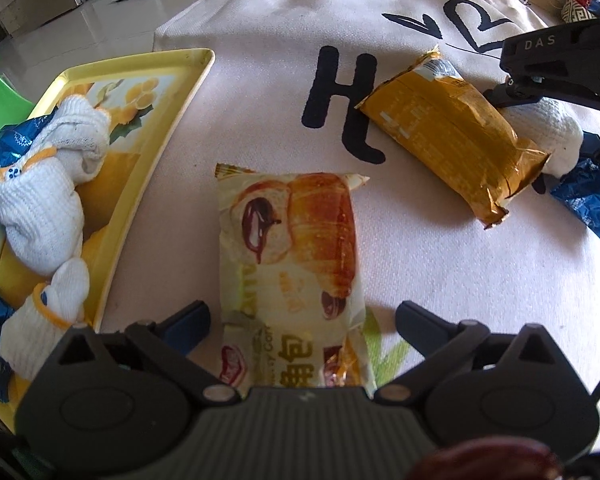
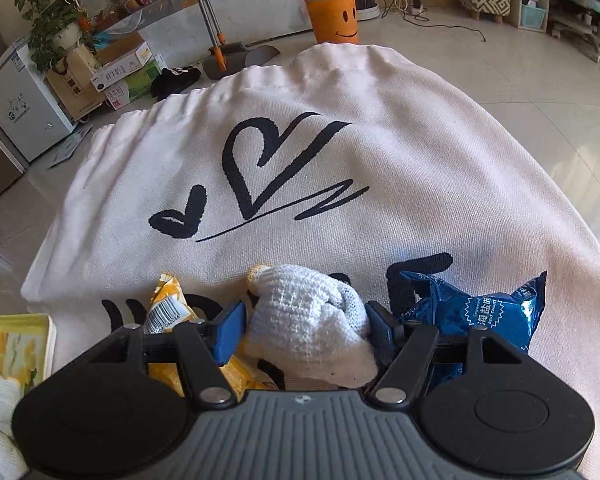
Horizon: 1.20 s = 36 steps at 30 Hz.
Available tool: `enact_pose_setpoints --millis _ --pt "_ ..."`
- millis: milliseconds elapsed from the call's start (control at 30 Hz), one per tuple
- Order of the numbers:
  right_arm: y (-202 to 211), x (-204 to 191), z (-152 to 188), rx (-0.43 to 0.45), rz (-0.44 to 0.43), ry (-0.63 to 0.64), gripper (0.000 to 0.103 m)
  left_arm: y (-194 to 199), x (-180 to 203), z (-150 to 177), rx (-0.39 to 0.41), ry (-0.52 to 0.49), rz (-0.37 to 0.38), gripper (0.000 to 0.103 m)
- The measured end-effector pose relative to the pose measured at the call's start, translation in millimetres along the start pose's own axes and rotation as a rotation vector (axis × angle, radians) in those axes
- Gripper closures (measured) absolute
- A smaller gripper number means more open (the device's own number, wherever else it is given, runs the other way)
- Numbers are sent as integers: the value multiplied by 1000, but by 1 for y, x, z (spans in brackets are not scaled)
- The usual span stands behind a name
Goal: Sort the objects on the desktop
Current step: 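Close right tool on a white knit sock while left tool holds croissant packet, then lift croissant packet with left tool while right tool lifts the sock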
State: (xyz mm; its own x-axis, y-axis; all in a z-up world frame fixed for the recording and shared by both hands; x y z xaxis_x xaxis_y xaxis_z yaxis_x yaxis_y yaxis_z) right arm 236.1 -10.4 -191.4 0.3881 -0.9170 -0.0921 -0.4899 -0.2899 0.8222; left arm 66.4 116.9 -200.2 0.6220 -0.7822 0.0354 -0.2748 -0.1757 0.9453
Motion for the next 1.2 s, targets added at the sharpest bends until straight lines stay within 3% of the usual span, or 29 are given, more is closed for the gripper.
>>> enact_pose_setpoints --millis 300,400,633,800,1000,1200 --pt "-6 -4 3 -3 64 93 39 -1 1 -1 -8 -7 0 0" --pt "-7 -6 3 2 73 116 44 -2 1 -1 -7 -6 0 0" --pt "1 -4 -2 6 48 59 51 -1 2 0 -12 -29 8 0" --pt "30 -7 -6 23 27 43 51 -1 1 1 -9 -52 17 0" --pt "73 3 18 -4 -43 -67 50 1 1 4 1 -76 28 0" --pt "99 13 71 -95 -12 -159 50 3 -1 9 12 -107 41 1"
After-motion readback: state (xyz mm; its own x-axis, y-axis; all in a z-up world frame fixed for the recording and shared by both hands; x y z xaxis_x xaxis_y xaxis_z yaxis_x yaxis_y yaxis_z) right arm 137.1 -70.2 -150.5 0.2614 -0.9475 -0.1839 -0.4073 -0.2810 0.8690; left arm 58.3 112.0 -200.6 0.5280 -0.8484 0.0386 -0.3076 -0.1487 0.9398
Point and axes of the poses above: each gripper's, at about its wrist camera, not at the fingertips, and y roughly against the way its jaws point, x to its right, z to its underside, the point moved 8 cm from there along -y, roughly the way its jaws point, and after that the axes turned 9 degrees about y, right-handed, at the moved point
